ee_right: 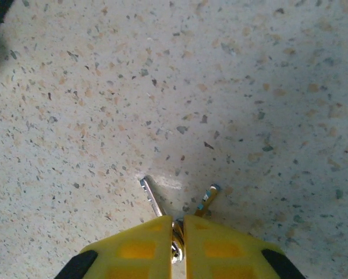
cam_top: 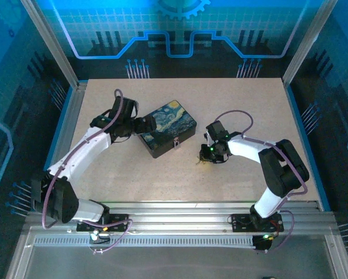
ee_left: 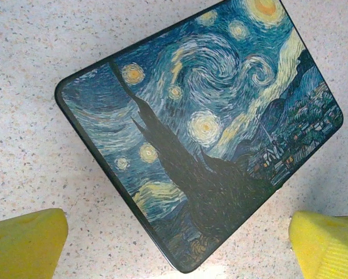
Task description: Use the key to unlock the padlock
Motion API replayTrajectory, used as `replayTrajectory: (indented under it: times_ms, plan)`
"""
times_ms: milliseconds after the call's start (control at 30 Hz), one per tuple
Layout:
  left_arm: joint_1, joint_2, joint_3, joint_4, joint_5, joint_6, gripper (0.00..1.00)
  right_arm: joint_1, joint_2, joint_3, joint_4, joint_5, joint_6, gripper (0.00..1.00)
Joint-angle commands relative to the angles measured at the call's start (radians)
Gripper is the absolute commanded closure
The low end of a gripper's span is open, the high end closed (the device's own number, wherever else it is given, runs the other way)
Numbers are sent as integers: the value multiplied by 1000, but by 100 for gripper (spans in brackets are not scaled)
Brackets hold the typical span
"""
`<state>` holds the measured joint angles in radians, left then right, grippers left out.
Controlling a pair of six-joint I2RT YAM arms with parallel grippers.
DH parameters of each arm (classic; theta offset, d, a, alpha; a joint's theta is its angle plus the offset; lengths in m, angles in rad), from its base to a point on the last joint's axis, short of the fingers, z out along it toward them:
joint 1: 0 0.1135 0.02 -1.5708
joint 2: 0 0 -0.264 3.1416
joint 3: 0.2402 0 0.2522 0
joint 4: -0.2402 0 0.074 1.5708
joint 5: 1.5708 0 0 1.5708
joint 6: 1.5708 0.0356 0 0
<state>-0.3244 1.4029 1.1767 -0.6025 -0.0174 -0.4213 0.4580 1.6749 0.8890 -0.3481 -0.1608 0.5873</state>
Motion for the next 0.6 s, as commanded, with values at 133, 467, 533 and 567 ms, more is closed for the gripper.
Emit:
replayTrajectory:
  times_ms: [133,467,533,567]
  plan:
    - [-130,88,105,-122,-42,21,1,2,-11,-29,-33,14,-5,97]
    - [-318,237,218,-160,19,-34,1,-52,-107,-40,-36,-45,-30,100]
    - [-343,260,234,-150,40,-46,1,-64,-117,-47,-30,-61,-28,100]
    - [-354,270,240,-146,53,-53,1,-69,-122,-48,-32,-67,-27,100]
